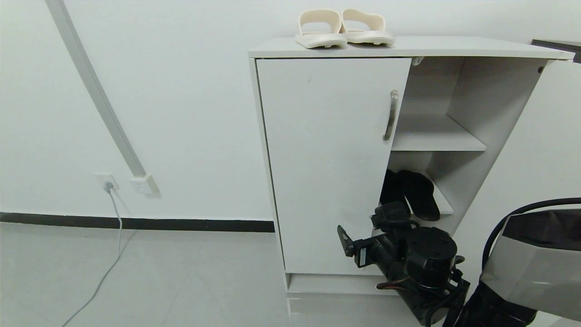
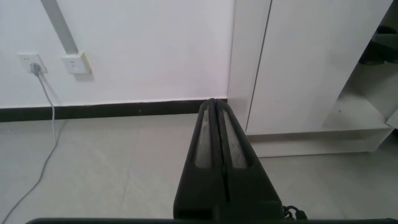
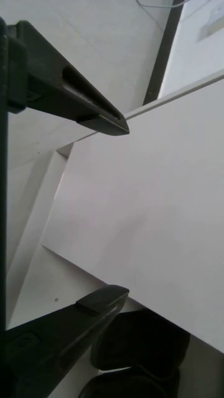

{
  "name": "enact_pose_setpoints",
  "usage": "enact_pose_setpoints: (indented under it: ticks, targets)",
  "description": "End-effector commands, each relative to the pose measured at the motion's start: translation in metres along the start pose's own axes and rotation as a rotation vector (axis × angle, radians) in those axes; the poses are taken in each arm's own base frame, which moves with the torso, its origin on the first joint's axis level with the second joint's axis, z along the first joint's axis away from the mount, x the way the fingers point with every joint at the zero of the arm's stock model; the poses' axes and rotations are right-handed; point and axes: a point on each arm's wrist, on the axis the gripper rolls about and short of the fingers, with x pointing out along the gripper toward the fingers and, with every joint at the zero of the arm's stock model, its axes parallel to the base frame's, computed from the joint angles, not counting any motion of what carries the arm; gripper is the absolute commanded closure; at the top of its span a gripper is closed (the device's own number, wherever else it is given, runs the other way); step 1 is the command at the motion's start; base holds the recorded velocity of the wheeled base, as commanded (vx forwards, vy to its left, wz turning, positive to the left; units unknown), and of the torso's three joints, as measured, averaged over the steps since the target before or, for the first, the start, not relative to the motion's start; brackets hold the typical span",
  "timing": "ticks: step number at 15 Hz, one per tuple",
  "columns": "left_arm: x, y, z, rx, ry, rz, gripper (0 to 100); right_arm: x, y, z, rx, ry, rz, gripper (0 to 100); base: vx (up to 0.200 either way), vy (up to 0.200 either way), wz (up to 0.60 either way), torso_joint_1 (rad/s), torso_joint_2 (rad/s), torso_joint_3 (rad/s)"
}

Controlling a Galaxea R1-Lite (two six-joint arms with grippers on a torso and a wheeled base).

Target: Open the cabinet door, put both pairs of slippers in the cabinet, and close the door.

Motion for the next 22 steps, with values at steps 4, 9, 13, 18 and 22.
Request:
enact_pose_setpoints:
  ticks: [4,9,13,18,22]
  targets:
    - [0.0001,0.0000,0.0000,0.002,0.001,0.000,100,-0.0001,0.0011,-0.0012,-0.002,0.004,0.003,0,0.000,0.000,0.00,0.002,-0.12,-0.202]
    - [0.0001,0.0000,0.0000,0.000,0.001,0.000,100,-0.0005,0.0015,-0.0018,-0.006,0.008,0.004,0,0.000,0.000,0.00,0.055,-0.47,-0.366]
    - [0.0001,0.0000,0.0000,0.000,0.001,0.000,100,-0.0006,0.0020,-0.0026,-0.006,0.012,0.006,0,0.000,0.000,0.00,0.123,-0.47,-0.351]
    - [0.0001,0.0000,0.0000,0.000,0.001,0.000,100,-0.0010,0.0029,-0.0025,-0.006,0.011,0.009,0,0.000,0.000,0.00,0.155,-0.47,-0.324]
    - [0.0001,0.0000,0.0000,0.000,0.001,0.000,100,-0.0012,0.0028,-0.0027,-0.007,0.012,0.009,0,0.000,0.000,0.00,0.187,-0.50,-0.312]
